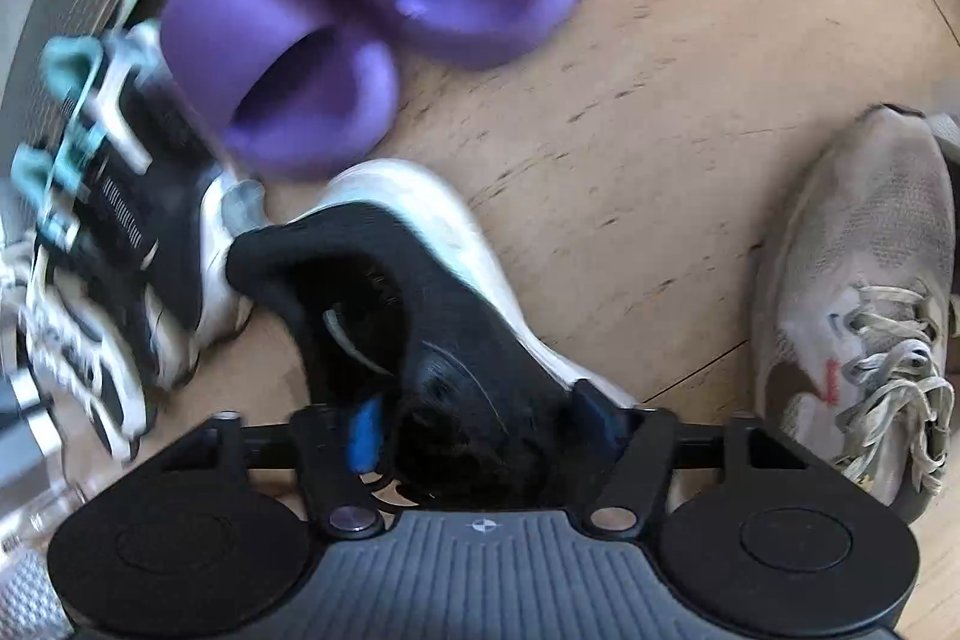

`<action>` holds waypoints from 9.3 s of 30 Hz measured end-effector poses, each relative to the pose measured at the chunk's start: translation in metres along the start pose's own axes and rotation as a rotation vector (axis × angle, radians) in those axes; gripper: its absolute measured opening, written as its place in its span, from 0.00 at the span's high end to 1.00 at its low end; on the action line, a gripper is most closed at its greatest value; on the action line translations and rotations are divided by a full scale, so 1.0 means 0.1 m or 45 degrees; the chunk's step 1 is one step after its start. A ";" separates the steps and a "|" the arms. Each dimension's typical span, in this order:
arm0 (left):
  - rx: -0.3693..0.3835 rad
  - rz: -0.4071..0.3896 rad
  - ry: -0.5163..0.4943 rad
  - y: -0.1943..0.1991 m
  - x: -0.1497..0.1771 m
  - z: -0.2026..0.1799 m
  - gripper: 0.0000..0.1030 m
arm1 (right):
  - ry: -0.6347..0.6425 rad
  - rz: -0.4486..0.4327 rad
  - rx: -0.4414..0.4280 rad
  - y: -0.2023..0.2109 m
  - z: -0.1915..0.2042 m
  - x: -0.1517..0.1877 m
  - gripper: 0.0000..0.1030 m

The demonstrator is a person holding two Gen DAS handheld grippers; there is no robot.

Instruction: Organize scattered shoes

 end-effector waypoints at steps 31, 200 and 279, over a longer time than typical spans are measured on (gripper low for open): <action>-0.002 0.241 -0.196 -0.84 0.32 -0.42 0.26 | 0.325 -0.064 0.096 0.64 0.05 0.14 0.28; 0.222 0.017 -0.700 0.31 0.27 -1.39 0.06 | 0.258 -0.486 0.260 2.06 -0.59 -0.70 0.28; 0.099 0.297 0.033 -1.66 0.03 -2.90 0.42 | -0.209 -0.501 -0.631 2.92 -0.55 -1.39 0.01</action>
Point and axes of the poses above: each gripper's, at about its wrist camera, not at the fingertips, and y roughly against the way its jaws point, z to its left, x to its underside, the point moved 10 cm from there along -y, roughly the way its jaws point
